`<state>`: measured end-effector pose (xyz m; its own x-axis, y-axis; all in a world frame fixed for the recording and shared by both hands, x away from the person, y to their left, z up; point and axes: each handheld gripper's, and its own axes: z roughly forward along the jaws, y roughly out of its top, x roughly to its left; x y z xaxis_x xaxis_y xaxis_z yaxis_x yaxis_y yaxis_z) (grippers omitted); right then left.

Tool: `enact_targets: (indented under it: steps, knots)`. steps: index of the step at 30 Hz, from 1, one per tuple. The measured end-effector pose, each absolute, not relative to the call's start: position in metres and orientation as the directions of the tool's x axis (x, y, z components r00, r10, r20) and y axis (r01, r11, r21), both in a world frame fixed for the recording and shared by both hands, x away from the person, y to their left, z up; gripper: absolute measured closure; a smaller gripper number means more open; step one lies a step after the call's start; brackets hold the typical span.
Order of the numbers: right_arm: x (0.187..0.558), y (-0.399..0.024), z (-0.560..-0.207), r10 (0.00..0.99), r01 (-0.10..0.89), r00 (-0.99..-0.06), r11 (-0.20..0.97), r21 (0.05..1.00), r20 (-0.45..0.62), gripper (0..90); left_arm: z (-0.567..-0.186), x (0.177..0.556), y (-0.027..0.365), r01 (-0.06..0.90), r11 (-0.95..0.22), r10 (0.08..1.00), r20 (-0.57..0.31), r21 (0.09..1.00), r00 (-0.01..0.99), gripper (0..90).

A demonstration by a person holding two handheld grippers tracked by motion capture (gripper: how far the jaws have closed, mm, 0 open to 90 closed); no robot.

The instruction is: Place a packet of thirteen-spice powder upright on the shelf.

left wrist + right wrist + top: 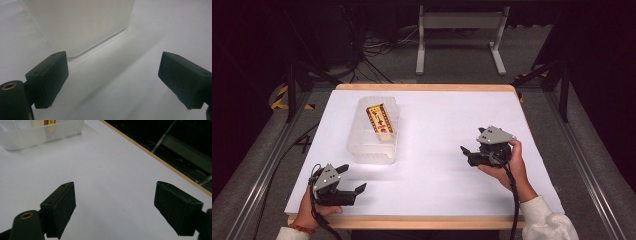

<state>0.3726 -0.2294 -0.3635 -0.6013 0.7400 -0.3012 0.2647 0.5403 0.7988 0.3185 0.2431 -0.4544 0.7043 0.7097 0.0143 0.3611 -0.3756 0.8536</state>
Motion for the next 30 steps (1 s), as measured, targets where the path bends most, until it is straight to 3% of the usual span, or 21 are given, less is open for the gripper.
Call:
enact_targets:
  steps: [30]
  knots:
    - [0.327,-0.301,-0.405,0.755,0.319,-0.577,0.560,0.765,-0.312,14.8,-0.454,0.320,0.241,0.356,-0.383,0.701,0.017,0.853,0.713,10.0]
